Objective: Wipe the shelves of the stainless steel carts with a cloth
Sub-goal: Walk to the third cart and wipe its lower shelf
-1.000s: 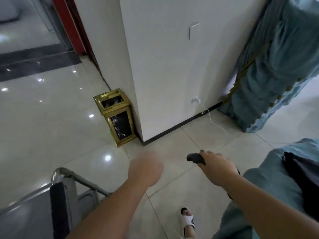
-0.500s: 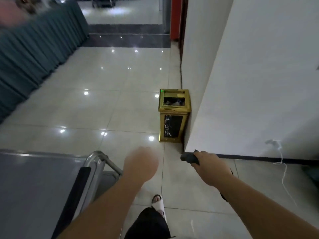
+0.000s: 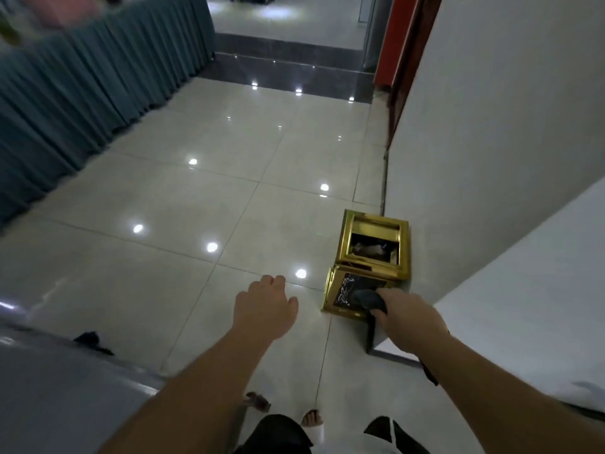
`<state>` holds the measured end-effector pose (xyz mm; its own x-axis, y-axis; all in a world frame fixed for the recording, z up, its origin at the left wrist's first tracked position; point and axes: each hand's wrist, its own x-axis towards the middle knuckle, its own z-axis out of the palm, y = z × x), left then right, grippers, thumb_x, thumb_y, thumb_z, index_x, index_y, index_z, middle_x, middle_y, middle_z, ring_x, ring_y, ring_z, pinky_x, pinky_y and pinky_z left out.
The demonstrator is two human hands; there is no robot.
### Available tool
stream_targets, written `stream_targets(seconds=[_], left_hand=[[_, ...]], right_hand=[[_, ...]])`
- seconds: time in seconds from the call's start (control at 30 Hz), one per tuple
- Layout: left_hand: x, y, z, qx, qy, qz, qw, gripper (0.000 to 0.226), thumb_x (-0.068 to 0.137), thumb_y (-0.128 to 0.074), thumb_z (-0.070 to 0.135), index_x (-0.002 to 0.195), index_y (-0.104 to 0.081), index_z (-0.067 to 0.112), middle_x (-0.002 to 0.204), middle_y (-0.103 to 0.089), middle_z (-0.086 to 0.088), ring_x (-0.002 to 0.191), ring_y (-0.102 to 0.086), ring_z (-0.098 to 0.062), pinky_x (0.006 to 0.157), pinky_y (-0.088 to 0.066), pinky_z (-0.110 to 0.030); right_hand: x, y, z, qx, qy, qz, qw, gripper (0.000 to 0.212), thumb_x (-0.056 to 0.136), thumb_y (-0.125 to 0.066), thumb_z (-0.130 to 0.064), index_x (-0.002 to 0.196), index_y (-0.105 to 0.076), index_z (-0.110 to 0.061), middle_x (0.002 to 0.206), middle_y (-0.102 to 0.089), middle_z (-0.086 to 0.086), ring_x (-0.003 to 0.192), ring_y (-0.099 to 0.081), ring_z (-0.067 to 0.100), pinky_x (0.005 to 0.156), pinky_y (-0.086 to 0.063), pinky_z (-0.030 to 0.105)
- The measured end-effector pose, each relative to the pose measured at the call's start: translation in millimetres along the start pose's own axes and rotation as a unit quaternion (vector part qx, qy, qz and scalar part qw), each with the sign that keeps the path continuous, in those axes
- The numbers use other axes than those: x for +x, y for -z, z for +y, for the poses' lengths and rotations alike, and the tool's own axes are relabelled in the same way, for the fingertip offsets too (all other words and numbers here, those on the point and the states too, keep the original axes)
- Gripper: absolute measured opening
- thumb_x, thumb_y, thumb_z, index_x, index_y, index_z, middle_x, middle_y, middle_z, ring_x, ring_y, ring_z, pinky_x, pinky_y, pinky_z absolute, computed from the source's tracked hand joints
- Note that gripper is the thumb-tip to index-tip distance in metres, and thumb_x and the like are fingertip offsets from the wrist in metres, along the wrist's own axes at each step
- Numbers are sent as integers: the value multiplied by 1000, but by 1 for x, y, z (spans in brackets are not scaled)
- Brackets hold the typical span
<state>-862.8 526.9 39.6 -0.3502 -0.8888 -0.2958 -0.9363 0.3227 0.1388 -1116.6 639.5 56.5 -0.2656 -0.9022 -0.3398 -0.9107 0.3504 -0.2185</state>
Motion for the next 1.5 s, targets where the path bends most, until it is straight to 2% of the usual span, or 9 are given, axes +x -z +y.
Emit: stream_targets(seconds=[0.1, 0.37, 0.47, 0.67, 0.77, 0.9, 1.03, 1.3, 1.5], left_hand=[[34, 12, -16, -7, 23, 6, 1000, 54, 104, -41, 55, 147, -50, 24, 142, -56, -1, 123, -58, -26, 97, -47, -43], [112, 31, -83, -55, 152, 19, 987, 58, 106, -40, 54, 154, -45, 22, 148, -53, -4, 126, -56, -26, 101, -47, -42], [134, 49, -114, -63, 234, 23, 970, 58, 106, -39, 54, 154, -44, 22, 148, -53, -4, 126, -56, -26, 100, -47, -42], [135, 67, -158, -120, 377, 23, 918, 58, 107, -38, 53, 157, -41, 22, 150, -51, -5, 130, -54, -27, 105, -47, -43], [129, 66, -176, -151, 436, 20, 887, 57, 108, -37, 53, 157, -40, 23, 151, -50, -4, 131, -53, -26, 106, -47, -45], [129, 64, -212, -193, 489, 25, 850, 56, 107, -38, 52, 155, -42, 23, 152, -50, -3, 132, -53, -26, 107, -47, -46], [133, 59, -262, -216, 522, 32, 824, 55, 107, -38, 52, 154, -42, 24, 151, -51, -2, 132, -53, -24, 106, -47, -44], [141, 65, -362, -229, 555, 27, 799, 53, 107, -37, 52, 150, -45, 24, 147, -54, -3, 126, -56, -23, 102, -47, -44], [130, 59, -389, -272, 620, 50, 734, 54, 107, -38, 54, 151, -45, 23, 150, -53, -3, 131, -54, -25, 106, -45, -45]], right_hand=[[58, 17, -20, -7, 32, -13, 999, 25, 101, -54, -47, 124, -56, -40, 114, -65, -10, 95, -63, 15, 84, -58, 39], [223, 40, -95, -67, 172, -56, 981, 17, 104, -50, -43, 107, -57, -27, 100, -62, -6, 85, -63, 16, 75, -58, 40], [284, 48, -126, -87, 238, -79, 964, 19, 104, -50, -44, 105, -56, -26, 96, -60, -7, 82, -63, 15, 76, -58, 38], [382, 57, -210, -164, 348, -119, 915, 26, 106, -46, -46, 121, -54, -27, 115, -63, -3, 95, -63, 22, 82, -58, 41], [406, 53, -269, -157, 407, -137, 889, 20, 105, -46, -47, 113, -53, -30, 109, -62, -5, 92, -62, 23, 81, -58, 43], [424, 33, -353, -178, 491, -151, 839, 24, 103, -44, -50, 118, -52, -33, 110, -63, -6, 94, -61, 23, 81, -57, 42], [433, 9, -433, -202, 558, -162, 788, 13, 106, -41, -46, 119, -38, -44, 110, -62, -3, 95, -62, 27, 80, -57, 43], [439, -24, -569, -276, 607, -158, 728, 38, 107, -40, -49, 136, -48, -26, 124, -60, -2, 107, -59, 25, 87, -53, 41], [429, -53, -655, -323, 665, -190, 646, 40, 107, -39, -48, 140, -48, -27, 130, -59, -2, 113, -58, 27, 91, -52, 42]])
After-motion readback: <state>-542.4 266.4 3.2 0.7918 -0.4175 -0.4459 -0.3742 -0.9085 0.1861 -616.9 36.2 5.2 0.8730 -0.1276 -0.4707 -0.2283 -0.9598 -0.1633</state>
